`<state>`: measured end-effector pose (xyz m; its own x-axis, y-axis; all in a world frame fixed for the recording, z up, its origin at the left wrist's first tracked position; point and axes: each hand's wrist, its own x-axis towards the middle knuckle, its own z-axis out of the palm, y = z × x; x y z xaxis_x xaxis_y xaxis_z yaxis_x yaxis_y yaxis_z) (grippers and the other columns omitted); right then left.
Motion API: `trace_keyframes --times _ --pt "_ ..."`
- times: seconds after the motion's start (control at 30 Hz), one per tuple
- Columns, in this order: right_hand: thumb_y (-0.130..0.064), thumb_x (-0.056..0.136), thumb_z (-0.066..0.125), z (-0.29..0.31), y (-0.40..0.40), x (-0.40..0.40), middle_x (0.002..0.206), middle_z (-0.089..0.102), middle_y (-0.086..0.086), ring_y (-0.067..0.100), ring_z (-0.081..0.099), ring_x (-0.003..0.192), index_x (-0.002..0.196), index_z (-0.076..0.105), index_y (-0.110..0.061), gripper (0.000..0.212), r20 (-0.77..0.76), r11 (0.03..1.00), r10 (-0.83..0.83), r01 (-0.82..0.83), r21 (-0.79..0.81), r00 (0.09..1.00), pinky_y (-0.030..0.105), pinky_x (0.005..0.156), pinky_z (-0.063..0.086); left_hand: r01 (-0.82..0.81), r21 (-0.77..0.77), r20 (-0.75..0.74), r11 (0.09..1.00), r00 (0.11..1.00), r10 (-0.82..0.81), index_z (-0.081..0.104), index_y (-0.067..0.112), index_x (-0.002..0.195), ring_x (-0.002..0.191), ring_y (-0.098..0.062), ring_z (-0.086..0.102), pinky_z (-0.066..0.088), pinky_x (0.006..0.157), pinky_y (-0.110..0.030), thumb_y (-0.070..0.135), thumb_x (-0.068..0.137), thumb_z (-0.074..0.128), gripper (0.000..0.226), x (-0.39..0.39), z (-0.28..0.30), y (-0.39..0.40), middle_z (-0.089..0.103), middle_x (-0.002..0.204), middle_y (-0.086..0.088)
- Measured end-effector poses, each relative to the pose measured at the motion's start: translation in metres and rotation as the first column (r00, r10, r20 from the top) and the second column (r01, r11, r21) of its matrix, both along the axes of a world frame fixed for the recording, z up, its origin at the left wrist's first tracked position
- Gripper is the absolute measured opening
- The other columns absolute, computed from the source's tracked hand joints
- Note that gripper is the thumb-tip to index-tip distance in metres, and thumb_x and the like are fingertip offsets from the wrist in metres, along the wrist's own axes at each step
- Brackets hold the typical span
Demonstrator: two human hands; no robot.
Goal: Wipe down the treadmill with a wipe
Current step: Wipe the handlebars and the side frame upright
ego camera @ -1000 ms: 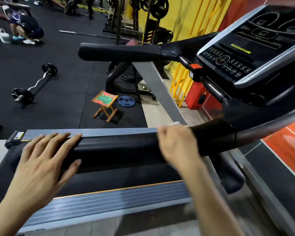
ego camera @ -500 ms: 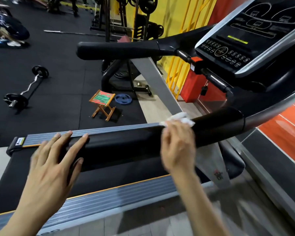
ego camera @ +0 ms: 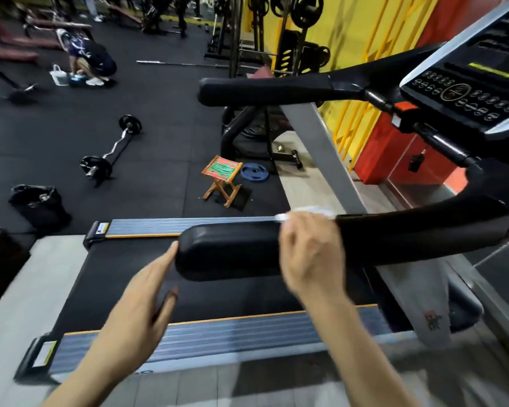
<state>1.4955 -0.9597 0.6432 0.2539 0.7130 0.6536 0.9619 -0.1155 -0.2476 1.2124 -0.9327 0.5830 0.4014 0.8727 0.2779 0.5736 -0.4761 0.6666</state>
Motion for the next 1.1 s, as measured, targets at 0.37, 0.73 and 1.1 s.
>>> trace_keyframes --times 0.37,0.73,1.1 --pt "-0.012 0.1 0.049 -0.016 0.0 -0.026 0.134 0.064 0.006 0.024 0.06 0.124 0.136 0.062 -0.009 0.038 0.051 0.951 0.306 -0.307 0.014 0.951 0.039 0.111 0.043 0.023 -0.162 -0.069 0.987 0.997 -0.034 0.01 0.054 0.156 0.145 0.01 0.016 0.012 0.103 0.005 0.019 0.104 0.054 0.077 -0.013 0.007 0.003 0.037 0.148 0.016" --pt "0.002 0.101 0.051 -0.048 0.025 -0.11 0.142 0.059 0.012 0.027 0.052 0.137 0.133 0.063 -0.002 0.035 0.165 0.834 0.522 -0.541 0.107 0.837 0.045 0.113 0.041 0.059 -0.237 -0.059 0.97 0.995 -0.075 0.009 0.063 0.149 0.127 0.021 0.025 0.019 0.097 0.005 0.006 0.103 0.05 0.084 -0.016 0.017 0.001 0.039 0.133 0.035" --pt "-0.003 0.097 0.066 -0.066 0.011 -0.088 0.12 0.068 0.007 0.029 0.067 0.104 0.125 0.071 -0.009 0.029 0.089 0.872 0.34 -0.349 0.343 0.936 0.031 0.095 0.046 0.095 -0.303 -0.132 0.948 0.981 -0.14 -0.004 0.068 0.15 0.133 -0.008 0.035 0.031 0.106 -0.023 0.014 0.104 0.05 0.089 -0.021 0.022 0.009 0.045 0.134 0.008"
